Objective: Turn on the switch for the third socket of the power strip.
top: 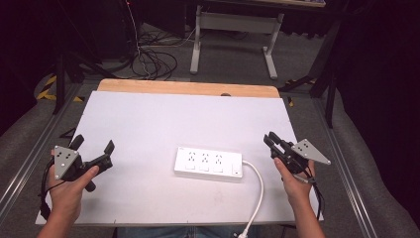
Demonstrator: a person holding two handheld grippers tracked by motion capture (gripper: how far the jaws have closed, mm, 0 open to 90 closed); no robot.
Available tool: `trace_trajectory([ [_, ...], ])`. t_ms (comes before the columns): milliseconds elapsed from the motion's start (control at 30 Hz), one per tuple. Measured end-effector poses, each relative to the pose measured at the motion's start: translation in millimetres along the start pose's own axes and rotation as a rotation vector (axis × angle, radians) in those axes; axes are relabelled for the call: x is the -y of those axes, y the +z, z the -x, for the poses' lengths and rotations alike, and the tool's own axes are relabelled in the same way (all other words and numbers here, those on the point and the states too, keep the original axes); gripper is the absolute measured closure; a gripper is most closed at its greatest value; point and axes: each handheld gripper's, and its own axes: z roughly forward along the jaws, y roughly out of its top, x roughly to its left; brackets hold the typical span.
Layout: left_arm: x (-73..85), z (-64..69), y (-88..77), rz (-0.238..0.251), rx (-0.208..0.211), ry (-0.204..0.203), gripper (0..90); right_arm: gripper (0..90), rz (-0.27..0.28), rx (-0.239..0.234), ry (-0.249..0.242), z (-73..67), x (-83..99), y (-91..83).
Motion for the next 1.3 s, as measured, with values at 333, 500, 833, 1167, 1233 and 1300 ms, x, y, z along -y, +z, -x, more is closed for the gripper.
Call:
trace_trajectory([
  [333, 0.0, 0.0, 0.0, 0.0, 0.001, 0.0, 5.1, 89.3, -0.04, -0.029, 0.023, 1.2, -1.5, -2.6],
  [500, 0.0, 0.1, 0.1, -0.001, 0.002, 0.0, 5.1, 90.0, -0.052, -0.041, 0.023, 1.3, -1.8, -2.4],
  [833, 0.0, 0.1, 0.0, -0.003, 0.001, 0.003, 5.1, 90.0, -0.063, -0.038, 0.016, 1.7, -4.2, -3.0],
  [1167, 0.1, 0.3, 0.3, -0.005, 0.002, 0.006, 5.1, 90.0, -0.068, -0.052, 0.012, -0.1, -5.5, -0.8],
  [1233, 0.2, 0.2, 0.5, -0.006, 0.001, 0.006, 5.1, 90.0, -0.069, -0.056, 0.008, -0.9, -6.0, -0.1],
  [1300, 0.1, 0.3, 0.5, -0.006, 0.002, 0.006, 5.1, 90.0, -0.069, -0.06, 0.006, -1.7, -6.4, 0.4],
])
